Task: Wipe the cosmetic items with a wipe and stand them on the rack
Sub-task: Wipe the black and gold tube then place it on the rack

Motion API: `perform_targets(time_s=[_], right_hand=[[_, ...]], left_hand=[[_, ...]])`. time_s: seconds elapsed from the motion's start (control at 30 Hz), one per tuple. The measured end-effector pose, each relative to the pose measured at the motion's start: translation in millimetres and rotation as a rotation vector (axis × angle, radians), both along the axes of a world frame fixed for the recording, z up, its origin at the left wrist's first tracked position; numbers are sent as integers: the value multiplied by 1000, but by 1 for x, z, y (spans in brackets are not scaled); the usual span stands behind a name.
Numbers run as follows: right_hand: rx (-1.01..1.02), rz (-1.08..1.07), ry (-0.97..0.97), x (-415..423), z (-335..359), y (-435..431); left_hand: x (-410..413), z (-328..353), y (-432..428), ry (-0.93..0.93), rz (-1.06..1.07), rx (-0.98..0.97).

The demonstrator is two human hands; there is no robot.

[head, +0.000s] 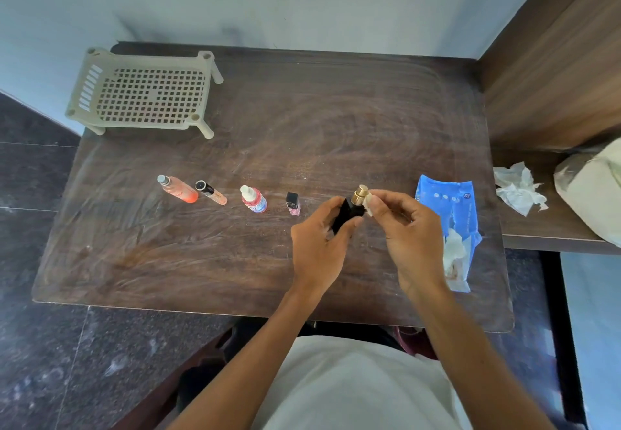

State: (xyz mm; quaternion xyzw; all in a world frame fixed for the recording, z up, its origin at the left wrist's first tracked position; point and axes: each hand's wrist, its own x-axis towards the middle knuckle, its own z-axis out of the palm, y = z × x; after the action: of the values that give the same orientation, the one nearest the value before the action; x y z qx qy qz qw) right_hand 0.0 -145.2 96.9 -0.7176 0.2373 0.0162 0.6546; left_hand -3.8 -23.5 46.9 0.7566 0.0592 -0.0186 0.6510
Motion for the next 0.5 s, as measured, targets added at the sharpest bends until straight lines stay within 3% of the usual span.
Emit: perform_targets(time_s=[0.13, 0.5], right_hand=[[-36, -120, -76, -7, -6, 12], [-133, -83, -68, 4, -5, -1]], left_hand=[[-1, 4, -8, 25, 15, -78], [-1, 12, -14, 71, 7, -143]])
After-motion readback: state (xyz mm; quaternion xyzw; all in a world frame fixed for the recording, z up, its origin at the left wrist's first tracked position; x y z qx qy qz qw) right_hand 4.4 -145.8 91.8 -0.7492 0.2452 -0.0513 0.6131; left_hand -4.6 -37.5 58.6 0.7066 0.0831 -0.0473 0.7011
